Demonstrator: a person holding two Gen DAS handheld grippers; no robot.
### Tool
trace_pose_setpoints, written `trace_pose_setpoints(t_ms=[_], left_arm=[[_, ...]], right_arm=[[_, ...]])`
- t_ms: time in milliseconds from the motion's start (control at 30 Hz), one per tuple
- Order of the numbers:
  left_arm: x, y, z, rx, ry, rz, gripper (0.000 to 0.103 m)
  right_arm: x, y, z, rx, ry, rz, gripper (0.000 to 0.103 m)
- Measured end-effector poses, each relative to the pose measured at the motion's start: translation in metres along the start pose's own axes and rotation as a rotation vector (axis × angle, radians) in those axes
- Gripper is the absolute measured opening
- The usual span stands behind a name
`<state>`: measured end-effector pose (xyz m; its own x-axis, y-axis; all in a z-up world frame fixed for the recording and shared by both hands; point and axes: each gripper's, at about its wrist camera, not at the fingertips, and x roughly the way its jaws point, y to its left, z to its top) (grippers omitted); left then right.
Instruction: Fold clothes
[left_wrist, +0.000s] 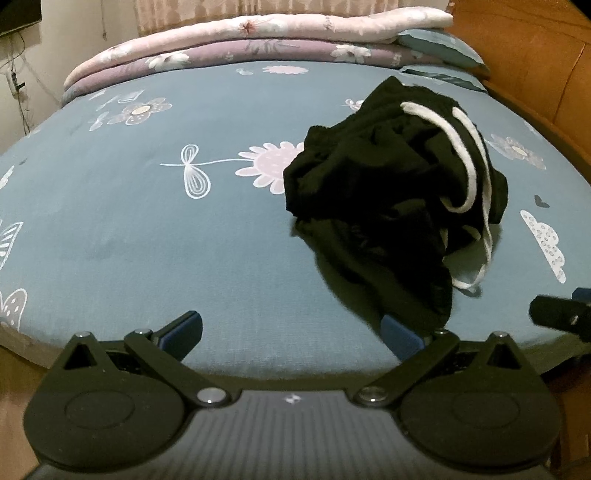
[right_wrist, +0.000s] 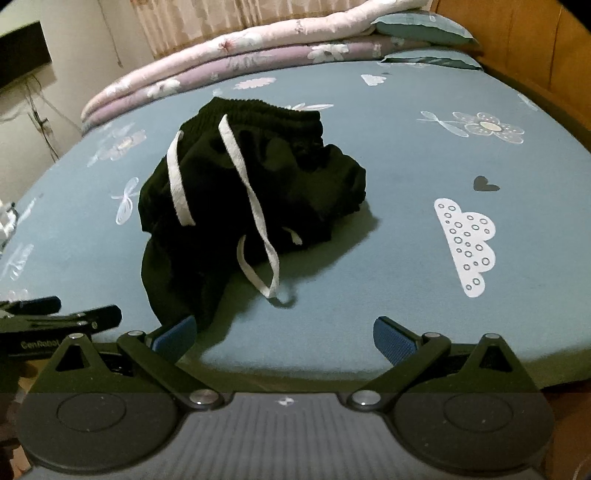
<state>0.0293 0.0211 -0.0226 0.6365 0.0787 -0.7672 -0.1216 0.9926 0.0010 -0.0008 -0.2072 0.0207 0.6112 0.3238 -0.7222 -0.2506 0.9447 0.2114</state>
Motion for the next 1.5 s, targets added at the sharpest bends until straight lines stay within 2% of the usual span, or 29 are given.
trace_pose_setpoints(t_ms=[200,533,600,800,900,1033,1133,1300,1400,1433,1500], left_arm=[[0.011,0.001,0.006,-0.001,0.010,0.000,0.102],[0.024,-0.005,0.018,0.046,0.014,0.014,0.102],[0.024,-0.007,0.019,0.056,-0.010,0.000,0.102],[0.020,-0.008,0.015,0.071,-0.124,-0.106,0.102],[0.026,-0.012,0.017,0.096,-0.107,-0.092,0.102],[0.030,-0.018,0.024,0.122,-0.076,-0.048,0.102],[0.030,-0.017,0.030,0.104,-0.082,-0.054,0.100],[0.031,-0.011,0.042,0.059,-0.100,-0.119,0.096],[0.035,-0.014,0.055,0.067,-0.082,-0.121,0.095],[0.036,-0.015,0.060,0.065,-0.071,-0.124,0.093],[0.040,-0.015,0.071,0.056,-0.046,-0.132,0.077]], right_arm=[[0.007,-0.006,0.006,-0.041,-0.036,0.031,0.103],[0.034,-0.012,0.018,-0.145,-0.008,0.063,0.103],[0.038,-0.009,0.019,-0.177,-0.005,0.078,0.103],[0.047,-0.002,0.019,-0.240,0.010,0.136,0.103],[0.050,0.001,0.020,-0.270,0.022,0.154,0.094],[0.051,0.002,0.026,-0.288,0.028,0.170,0.092],[0.051,0.002,0.032,-0.291,0.029,0.178,0.088],[0.051,0.002,0.044,-0.308,0.029,0.189,0.088],[0.052,0.001,0.056,-0.318,0.033,0.185,0.088],[0.053,0.000,0.062,-0.319,0.035,0.186,0.088],[0.053,-0.001,0.072,-0.317,0.036,0.188,0.088]])
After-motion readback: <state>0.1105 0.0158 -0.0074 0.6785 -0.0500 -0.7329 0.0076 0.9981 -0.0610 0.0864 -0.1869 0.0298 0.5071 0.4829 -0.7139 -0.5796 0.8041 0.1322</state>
